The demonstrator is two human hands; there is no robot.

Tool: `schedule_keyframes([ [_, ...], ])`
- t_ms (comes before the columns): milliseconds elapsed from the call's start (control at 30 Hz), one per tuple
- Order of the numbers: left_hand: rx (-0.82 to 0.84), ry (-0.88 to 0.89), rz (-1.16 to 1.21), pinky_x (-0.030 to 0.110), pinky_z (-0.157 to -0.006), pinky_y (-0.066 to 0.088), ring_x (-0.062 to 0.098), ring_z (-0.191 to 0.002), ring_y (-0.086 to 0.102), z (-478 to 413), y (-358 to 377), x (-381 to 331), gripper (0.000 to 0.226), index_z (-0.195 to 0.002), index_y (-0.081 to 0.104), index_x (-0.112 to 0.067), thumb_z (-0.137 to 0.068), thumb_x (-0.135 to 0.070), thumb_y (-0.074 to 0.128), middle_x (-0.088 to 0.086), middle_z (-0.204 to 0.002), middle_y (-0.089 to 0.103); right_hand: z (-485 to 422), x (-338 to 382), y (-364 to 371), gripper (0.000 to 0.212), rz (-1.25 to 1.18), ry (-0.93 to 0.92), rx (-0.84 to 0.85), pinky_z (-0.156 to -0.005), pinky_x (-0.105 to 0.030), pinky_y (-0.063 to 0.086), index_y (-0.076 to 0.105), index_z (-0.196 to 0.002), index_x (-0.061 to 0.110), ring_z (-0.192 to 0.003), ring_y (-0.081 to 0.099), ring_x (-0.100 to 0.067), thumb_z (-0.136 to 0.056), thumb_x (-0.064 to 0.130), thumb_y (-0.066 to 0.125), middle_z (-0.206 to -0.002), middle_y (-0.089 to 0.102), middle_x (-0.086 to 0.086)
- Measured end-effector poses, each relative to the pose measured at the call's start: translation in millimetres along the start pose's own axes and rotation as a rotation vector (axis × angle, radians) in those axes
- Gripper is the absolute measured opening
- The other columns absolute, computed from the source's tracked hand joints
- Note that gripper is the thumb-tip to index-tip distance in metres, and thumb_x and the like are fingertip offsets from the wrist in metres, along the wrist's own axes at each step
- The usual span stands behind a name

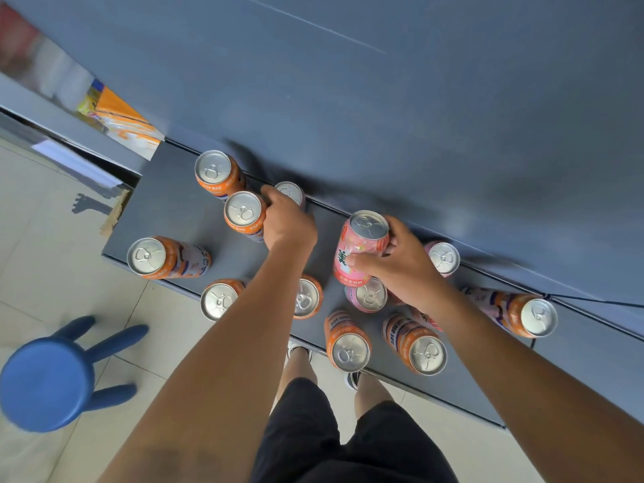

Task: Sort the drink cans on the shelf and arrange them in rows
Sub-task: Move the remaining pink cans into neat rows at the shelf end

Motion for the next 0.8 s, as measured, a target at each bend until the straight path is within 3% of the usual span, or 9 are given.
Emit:
schedule_keyframes([
  [100,-0.017,0.106,-0.176,0.043,-0.082,0.047,0.044,-0.111,0.061,9,2,-4,0.053,-0.129,0.032,-0.007,-0.09,-0.018,0.065,0.021,-0.121,0.063,5,-1,-4,0.062,-0.032,0.006,-0.008,-0.094,-0.043,0.057,0.059,-0.119,0.033,-0.1,0.07,-0.008,-0.067,0.016,0.087,-0.107,0.072,0.011],
  [200,0.0,0.183,-0.264,0.04,-0.075,0.041,0.044,-0.109,0.061,12,11,-2,0.049,-0.124,0.034,-0.011,-0.087,-0.018,0.066,0.018,-0.12,0.062,8,0,-8,0.061,-0.048,0.009,-0.023,-0.092,-0.04,0.057,0.059,-0.121,0.03,-0.099,0.07,-0.008,-0.069,0.01,0.086,-0.107,0.072,0.01],
  [333,0.047,0.227,-0.36,0.043,-0.086,0.048,0.042,-0.116,0.059,5,19,-8,0.059,-0.133,0.036,-0.012,-0.086,-0.022,0.07,0.015,-0.129,0.059,12,3,-12,0.059,-0.057,0.007,-0.036,-0.088,-0.032,0.058,0.06,-0.12,0.029,-0.097,0.07,-0.006,-0.071,0.008,0.085,-0.105,0.073,0.011],
  [400,0.076,0.259,-0.398,0.043,-0.085,0.049,0.042,-0.116,0.059,4,22,-10,0.066,-0.139,0.033,-0.015,-0.085,-0.022,0.072,0.015,-0.131,0.057,14,5,-14,0.058,-0.072,0.002,-0.047,-0.084,-0.027,0.058,0.059,-0.119,0.029,-0.095,0.07,-0.005,-0.072,0.007,0.085,-0.104,0.073,0.011],
  [600,0.036,0.413,-0.53,0.045,-0.083,0.05,0.04,-0.117,0.055,5,28,-8,0.065,-0.128,0.041,-0.012,-0.079,-0.033,0.079,0.012,-0.132,0.04,19,7,-22,0.054,-0.113,0.002,-0.078,-0.08,-0.022,0.058,0.058,-0.116,0.029,-0.094,0.07,-0.004,-0.074,0.006,0.083,-0.103,0.072,0.01],
  [700,0.062,0.507,-0.549,0.046,-0.089,0.047,0.035,-0.123,0.046,0,27,-14,0.06,-0.121,0.045,-0.013,-0.077,-0.038,0.077,0.008,-0.129,0.049,21,5,-25,0.052,-0.129,0.006,-0.091,-0.081,-0.023,0.058,0.059,-0.114,0.03,-0.095,0.071,-0.006,-0.075,0.007,0.083,-0.103,0.073,0.009],
  [800,0.148,0.496,-0.474,0.045,-0.089,0.047,0.039,-0.119,0.054,-2,24,-16,0.058,-0.119,0.046,-0.011,-0.077,-0.038,0.076,0.013,-0.125,0.06,24,3,-27,0.051,-0.151,0.008,-0.112,-0.081,-0.025,0.058,0.059,-0.113,0.029,-0.095,0.071,-0.008,-0.075,0.005,0.082,-0.102,0.073,0.008],
])
Point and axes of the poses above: each hand's wrist, its own z-axis away from the middle knuckle, its own y-axis out of the palm, x = y × z, the point moved 3 cm from there along -z, towards the middle knuckle
